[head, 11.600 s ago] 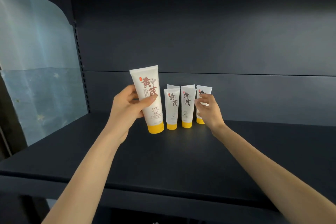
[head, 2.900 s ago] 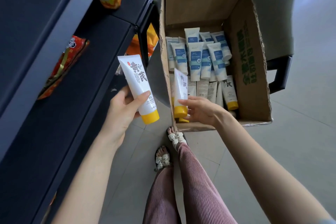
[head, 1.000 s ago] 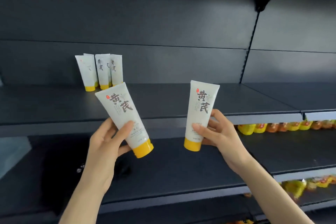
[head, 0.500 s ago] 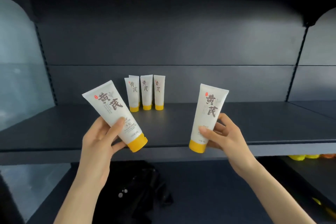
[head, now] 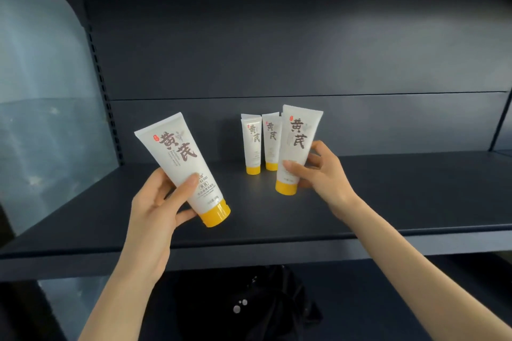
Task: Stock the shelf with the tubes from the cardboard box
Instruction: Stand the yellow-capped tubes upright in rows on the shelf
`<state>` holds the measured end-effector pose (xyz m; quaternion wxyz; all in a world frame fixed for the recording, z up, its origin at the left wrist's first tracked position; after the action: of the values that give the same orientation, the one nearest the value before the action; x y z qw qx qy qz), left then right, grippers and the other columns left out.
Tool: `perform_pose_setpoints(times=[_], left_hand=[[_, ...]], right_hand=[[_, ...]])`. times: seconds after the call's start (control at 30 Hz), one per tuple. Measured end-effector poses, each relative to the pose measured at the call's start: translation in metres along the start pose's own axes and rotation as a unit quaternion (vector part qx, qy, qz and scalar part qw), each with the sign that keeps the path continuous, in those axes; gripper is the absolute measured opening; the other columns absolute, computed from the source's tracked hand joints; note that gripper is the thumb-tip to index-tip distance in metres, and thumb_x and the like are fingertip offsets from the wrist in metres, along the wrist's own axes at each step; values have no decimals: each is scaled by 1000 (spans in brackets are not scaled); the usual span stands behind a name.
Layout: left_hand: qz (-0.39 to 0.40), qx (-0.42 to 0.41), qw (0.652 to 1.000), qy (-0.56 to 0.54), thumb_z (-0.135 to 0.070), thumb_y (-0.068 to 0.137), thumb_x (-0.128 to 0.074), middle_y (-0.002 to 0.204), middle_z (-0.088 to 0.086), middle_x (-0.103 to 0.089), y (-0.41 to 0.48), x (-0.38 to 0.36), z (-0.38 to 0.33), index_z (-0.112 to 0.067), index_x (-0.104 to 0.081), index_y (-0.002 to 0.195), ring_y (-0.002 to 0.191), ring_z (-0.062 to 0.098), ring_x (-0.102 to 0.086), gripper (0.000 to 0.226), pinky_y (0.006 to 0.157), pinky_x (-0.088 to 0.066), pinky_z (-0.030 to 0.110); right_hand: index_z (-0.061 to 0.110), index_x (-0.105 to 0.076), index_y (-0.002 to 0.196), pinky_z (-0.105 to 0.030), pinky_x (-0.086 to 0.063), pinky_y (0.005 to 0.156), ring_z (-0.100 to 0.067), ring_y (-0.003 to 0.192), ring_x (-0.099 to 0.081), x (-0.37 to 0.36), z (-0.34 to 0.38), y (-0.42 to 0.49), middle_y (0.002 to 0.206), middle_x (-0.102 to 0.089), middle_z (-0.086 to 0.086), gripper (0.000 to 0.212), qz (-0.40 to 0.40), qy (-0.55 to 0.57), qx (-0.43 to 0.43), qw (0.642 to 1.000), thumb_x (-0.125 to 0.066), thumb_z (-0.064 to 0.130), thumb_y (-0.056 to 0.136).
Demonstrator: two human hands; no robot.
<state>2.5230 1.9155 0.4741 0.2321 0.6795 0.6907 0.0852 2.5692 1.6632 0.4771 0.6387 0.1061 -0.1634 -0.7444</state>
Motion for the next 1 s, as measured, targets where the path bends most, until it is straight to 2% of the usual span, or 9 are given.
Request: perform_pose_setpoints(times=[0.2,0.33,0.43,0.57,0.7,0.83,1.0], left_hand=[[4,-5,1000,-1,-22,74,-61,103,-7,-71,7,11,2,-18,-62,112,98,11,-67,38,71,-59,31],[-1,-10,1000,5,-21,73,-61,102,-9,-71,8,16,3,-20,-62,110,96,9,-68,37,70,-59,29],[-6,-14,1000,12,-20,73,-60,100,-9,-72,8,21,2,-21,-62,106,94,8,-68,34,69,-59,28],[-15,-19,999,25,-20,73,-60,99,-10,-71,13,23,2,-22,-62,105,93,7,-68,32,67,-58,26],[-25,-25,999,22,-16,77,-59,97,-11,-72,19,16,4,-22,-62,106,92,5,-68,30,66,-58,26],[-31,-19,999,26,-19,73,-61,98,-11,-72,19,9,12,-22,-61,107,93,6,-68,34,69,-59,26],[-31,-9,999,38,-21,72,-63,100,-8,-71,21,5,20,-22,-63,106,94,8,-68,34,70,-59,27]], right_hand=[[18,-52,110,-45,-56,86,-20,103,-63,-36,-38,56,112,-65,0,40,8,-97,-33,995,-76,16,79],[17,-48,110,-32,-53,82,-17,98,-60,-48,-48,76,111,-61,-1,39,-6,-143,-32,989,-73,16,81],[15,-46,116,-25,-49,79,-13,98,-56,-53,-57,84,114,-58,-1,41,-13,-158,-33,987,-72,15,83],[13,-44,124,-25,-47,81,-10,101,-52,-54,-66,88,128,-57,-4,47,-25,-154,-40,987,-70,16,85],[15,-42,127,-24,-47,82,-17,112,-55,-56,-66,92,132,-54,-3,47,-9,-170,-38,985,-68,18,87],[15,-40,128,-31,-49,90,-22,119,-54,-59,-68,92,135,-51,-3,48,-4,-185,-38,982,-66,19,88],[14,-42,126,-32,-48,91,-21,118,-54,-62,-70,97,132,-53,-4,48,-10,-173,-62,983,-68,20,87]])
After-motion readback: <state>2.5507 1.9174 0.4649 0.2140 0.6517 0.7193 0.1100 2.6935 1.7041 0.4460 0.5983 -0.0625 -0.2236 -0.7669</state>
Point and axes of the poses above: each hand's wrist, its own y-axis towards the middle knuckle, its own x-axis out of the back of the hand, z = x × y, the point moved 3 cm from there along y, towards the middle knuckle
